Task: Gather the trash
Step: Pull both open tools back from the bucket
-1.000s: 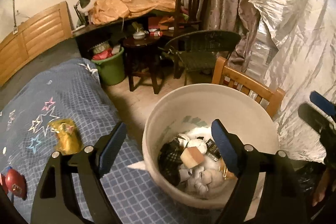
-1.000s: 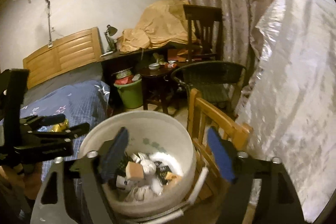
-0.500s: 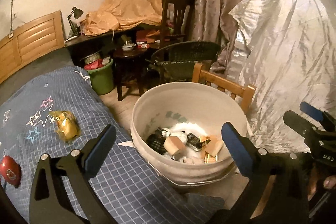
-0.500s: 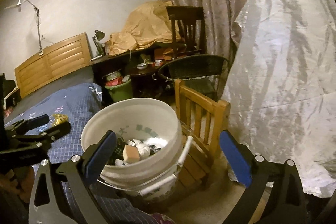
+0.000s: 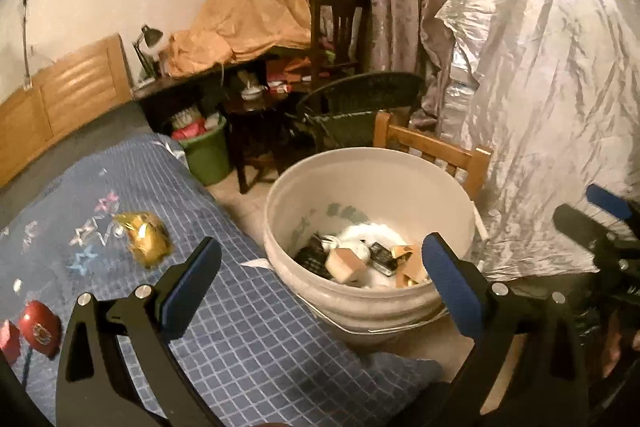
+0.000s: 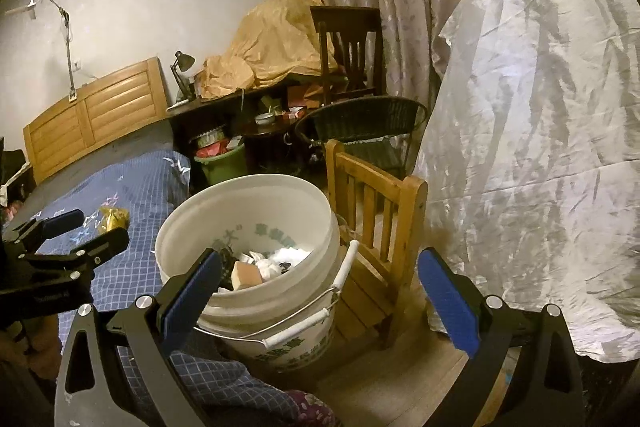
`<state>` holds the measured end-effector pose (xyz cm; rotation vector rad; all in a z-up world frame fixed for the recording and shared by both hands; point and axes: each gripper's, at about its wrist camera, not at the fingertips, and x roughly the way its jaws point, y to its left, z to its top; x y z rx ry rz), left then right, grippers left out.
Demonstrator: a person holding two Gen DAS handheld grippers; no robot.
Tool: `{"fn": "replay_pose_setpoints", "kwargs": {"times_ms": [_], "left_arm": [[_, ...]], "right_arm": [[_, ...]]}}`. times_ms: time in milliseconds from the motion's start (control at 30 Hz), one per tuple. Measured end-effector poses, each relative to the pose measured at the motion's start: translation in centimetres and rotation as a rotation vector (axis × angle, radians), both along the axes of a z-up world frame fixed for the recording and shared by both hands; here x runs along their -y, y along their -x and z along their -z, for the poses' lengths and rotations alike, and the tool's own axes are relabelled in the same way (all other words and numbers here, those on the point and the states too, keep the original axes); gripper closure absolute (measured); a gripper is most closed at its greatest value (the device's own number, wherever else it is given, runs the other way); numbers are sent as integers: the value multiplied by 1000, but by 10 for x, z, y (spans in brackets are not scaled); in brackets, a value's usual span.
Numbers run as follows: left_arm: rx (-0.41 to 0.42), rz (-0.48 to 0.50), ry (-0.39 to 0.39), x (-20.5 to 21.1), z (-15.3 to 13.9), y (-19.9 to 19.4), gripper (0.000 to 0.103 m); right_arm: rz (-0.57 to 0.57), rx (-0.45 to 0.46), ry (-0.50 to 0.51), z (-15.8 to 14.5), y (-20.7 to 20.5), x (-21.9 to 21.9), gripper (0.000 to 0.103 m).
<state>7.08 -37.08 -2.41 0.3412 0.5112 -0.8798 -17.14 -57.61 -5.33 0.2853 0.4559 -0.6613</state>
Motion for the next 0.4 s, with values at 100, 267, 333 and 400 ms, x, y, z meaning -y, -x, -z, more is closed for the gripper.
{"fn": "replay_pose_setpoints", "kwargs": {"times_ms": [100,267,333,400], "left_arm": [[-16,15,-5,1,1,1,6],[-90,48,-25,2,2,-4,6],[-93,57,-35,3,3,-3,6],[-94,59,-36,2,4,-2,6]], "right_arm": [[7,3,0,-2,3,1,5],[9,6,-10,-1,5,3,5],[6,2,-13,0,4,3,5],[4,3,-12,0,4,1,5]]}}
